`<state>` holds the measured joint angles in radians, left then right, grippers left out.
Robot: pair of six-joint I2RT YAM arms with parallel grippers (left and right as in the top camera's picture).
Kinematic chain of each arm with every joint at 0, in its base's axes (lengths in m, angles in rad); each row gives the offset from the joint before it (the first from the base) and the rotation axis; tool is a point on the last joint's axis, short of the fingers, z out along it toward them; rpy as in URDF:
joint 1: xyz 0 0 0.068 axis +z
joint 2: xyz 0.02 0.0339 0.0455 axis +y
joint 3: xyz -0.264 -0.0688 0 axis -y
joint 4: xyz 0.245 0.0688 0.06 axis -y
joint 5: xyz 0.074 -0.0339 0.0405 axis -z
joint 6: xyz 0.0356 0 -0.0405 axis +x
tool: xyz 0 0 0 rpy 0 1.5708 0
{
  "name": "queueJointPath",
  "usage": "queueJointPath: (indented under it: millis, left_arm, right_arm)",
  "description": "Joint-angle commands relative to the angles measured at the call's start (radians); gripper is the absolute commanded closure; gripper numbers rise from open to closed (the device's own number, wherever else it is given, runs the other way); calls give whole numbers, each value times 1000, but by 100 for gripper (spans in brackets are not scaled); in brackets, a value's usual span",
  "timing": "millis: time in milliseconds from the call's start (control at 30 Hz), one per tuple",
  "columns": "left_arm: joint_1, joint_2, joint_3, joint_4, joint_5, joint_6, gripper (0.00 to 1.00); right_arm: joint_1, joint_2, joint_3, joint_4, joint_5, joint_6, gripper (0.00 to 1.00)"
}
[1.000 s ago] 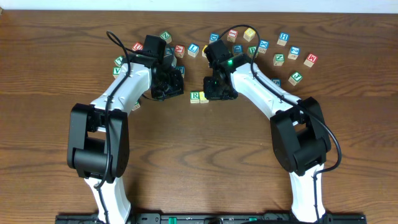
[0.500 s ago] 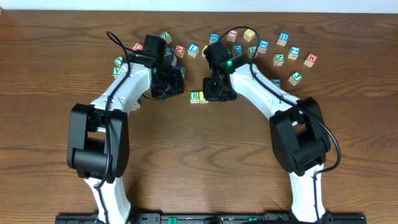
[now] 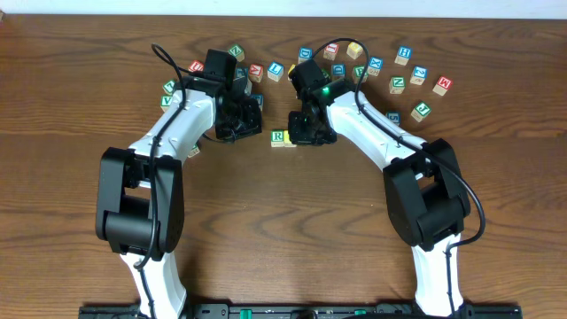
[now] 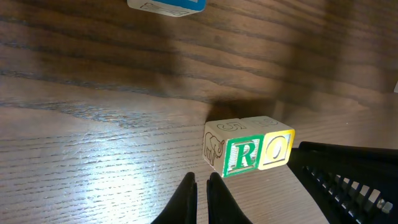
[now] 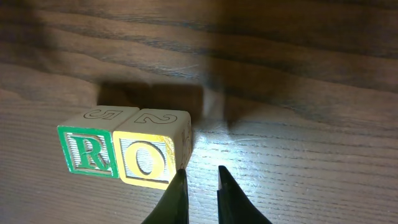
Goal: Spell out ROBOT
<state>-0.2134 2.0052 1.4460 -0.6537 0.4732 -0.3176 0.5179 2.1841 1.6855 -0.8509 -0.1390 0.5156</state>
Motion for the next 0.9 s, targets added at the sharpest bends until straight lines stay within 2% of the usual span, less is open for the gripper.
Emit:
queueJointPath:
  millis: [0, 567, 867]
  left_arm:
    - [0, 11, -5, -3, 13, -2, 92]
    - [0, 11, -5, -6, 11, 20, 92]
    - [3, -49, 12, -7, -100, 67, 92]
  right_arm:
    - [16, 12, -8, -2, -2, 11, 89]
    - [-10, 11, -4, 19, -2, 7, 93]
    - [-58, -25, -4, 45, -2, -21, 91]
